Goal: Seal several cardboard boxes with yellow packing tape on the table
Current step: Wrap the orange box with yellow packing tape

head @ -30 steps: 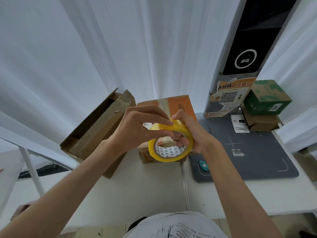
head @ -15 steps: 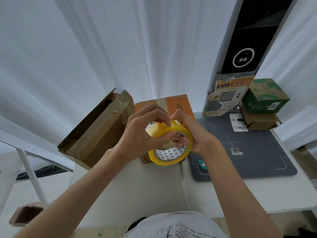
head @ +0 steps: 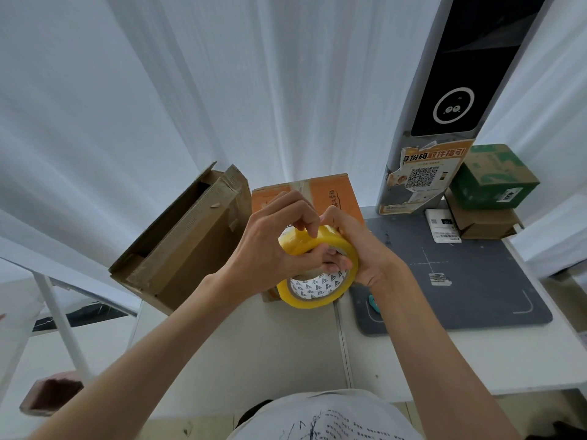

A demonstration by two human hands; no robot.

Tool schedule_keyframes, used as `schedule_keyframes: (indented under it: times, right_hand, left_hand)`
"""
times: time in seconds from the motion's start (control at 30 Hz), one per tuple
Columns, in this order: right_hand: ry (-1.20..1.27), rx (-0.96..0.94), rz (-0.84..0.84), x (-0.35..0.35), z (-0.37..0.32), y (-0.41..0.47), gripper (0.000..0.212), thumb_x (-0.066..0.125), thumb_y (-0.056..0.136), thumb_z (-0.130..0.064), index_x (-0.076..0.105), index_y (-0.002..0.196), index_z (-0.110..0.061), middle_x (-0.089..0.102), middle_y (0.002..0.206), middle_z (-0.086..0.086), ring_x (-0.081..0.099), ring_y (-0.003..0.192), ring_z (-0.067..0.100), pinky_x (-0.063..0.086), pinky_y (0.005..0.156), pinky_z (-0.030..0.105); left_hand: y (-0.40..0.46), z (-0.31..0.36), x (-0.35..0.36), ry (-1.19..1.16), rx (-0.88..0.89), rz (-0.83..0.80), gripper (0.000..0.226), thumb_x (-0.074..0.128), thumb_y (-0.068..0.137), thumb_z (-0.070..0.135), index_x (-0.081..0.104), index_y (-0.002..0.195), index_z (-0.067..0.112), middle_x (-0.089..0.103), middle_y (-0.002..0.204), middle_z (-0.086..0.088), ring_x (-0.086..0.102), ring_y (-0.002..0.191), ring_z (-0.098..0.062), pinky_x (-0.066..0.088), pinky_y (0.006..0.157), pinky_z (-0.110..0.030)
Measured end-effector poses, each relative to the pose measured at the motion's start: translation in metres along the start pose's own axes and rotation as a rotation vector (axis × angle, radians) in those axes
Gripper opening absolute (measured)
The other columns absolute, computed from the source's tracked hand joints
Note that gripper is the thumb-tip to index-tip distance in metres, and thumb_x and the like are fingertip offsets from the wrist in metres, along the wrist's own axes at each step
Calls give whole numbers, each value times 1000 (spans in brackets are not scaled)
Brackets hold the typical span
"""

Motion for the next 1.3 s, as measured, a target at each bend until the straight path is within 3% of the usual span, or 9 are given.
schedule_keyframes:
  times: [0.07,0.2,0.37,0.77,0.93,1.1,1.17,1.23,1.3]
  right_hand:
    - [-17,-4,-5,2,2,0,19,71,61,-35,63,54,-18,39,56,8,30,50,17,35,45,21]
    - [12,8,-40,5,5,1,34,55,88,-25,59,55,-15,42,43,2,31,32,10,31,42,22]
    - [23,3,-73,10,2,1,22,62,75,-23,60,54,-17,44,43,0,31,33,9,31,43,21]
    - [-5,18,-19,0,0,5,22,73,61,-35,62,58,-17,39,51,6,32,39,13,34,42,22]
    - [33,30,-42,-1,0,4,18,71,68,-30,63,60,-15,39,50,6,31,35,12,34,41,21]
    - [11,34,-46,-1,-1,4,29,62,84,-29,53,62,-12,41,44,1,32,34,9,33,41,21]
    - [25,46,-43,-2,-4,4,34,54,91,-27,51,61,-11,39,44,1,31,33,8,32,41,21]
    - [54,41,-66,0,-8,5,30,56,86,-27,51,61,-11,39,44,0,30,33,8,30,41,21]
    - [52,28,-100,3,-12,6,25,62,79,-28,52,64,-11,40,45,0,31,34,9,32,43,21]
  left_hand:
    - [-2,-1,2,10,0,-19,29,83,72,5,54,73,8,56,86,-3,53,81,-24,45,71,-29]
    - [-8,-5,2,17,-21,-12,33,80,77,10,48,68,7,55,88,-5,52,83,-24,41,72,-25]
    - [-4,-4,-3,0,-58,4,21,86,75,10,68,86,7,60,91,-3,57,85,-16,45,77,-16]
    - [-1,-8,2,-10,-81,0,23,82,74,14,61,78,7,55,87,-1,53,83,-18,43,76,-20]
    - [-4,-9,2,-28,-98,34,25,86,74,12,61,77,7,57,87,-3,54,84,-19,45,77,-22]
    - [-9,-6,-2,32,-42,96,33,82,81,12,52,67,5,58,92,-5,56,84,-23,47,74,-31]
    - [-3,-6,-5,28,-68,77,27,85,80,11,59,78,4,59,90,-4,57,84,-17,45,75,-22]
    - [5,-2,-8,58,-68,53,23,83,81,14,63,87,5,60,90,-1,55,83,-7,40,76,-12]
    - [10,3,-8,83,-41,35,20,82,82,15,65,87,6,59,91,0,55,84,-8,39,78,-11]
Point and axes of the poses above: each hand's wrist, its own y-axis towards the middle knuckle, its own x-axis out of the palm, z = x × y, the point moved 9 cm from there along y, towards the middle knuckle
